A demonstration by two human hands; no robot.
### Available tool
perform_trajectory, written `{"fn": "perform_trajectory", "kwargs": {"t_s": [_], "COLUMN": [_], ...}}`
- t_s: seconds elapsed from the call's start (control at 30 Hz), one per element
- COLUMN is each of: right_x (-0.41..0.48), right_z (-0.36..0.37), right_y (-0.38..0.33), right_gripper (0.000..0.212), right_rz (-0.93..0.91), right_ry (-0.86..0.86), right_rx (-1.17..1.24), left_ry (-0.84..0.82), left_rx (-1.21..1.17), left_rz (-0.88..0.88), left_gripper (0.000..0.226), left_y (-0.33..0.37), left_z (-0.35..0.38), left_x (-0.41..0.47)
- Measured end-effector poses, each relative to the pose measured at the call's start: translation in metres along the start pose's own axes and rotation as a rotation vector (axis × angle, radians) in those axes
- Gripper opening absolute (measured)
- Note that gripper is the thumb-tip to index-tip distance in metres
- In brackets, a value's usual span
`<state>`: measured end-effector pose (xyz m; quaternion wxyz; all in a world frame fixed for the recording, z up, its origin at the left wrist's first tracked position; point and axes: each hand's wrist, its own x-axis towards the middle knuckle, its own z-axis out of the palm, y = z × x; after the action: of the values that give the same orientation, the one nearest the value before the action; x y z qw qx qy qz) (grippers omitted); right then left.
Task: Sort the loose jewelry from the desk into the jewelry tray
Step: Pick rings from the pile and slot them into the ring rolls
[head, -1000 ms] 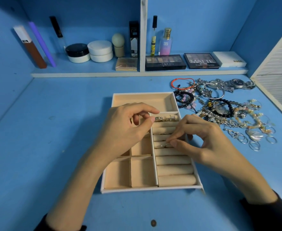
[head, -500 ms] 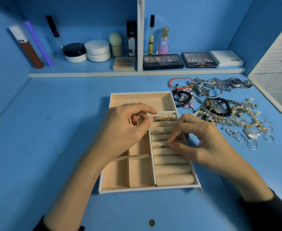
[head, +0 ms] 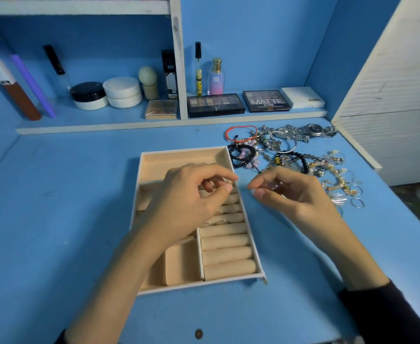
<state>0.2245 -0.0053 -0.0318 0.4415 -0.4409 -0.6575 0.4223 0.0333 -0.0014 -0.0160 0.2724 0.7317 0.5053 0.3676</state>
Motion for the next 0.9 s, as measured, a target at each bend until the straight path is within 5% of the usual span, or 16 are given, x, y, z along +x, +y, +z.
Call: {"fn": "perform_trajectory", "kwargs": {"t_s": [0.37, 0.9], "right_x": [-0.035, -0.042], "right_z": [-0.108, -0.128], "right_y": [0.024, 0.029], "right_gripper": [0.008, 0.015], "right_rz": [0.22, 0.402], "right_ry": [0.44, 0.319], "right_rx": [-0.529, -0.749], "left_ry": [-0.317, -0.293], "left_rx": [0.155, 0.21], "left_rz": [0.155, 0.14], "left_gripper": [0.014, 0.013], "left_y": [0.06, 0.066], "left_z": [0.092, 0.127], "left_x": [0.035, 0.044]}}
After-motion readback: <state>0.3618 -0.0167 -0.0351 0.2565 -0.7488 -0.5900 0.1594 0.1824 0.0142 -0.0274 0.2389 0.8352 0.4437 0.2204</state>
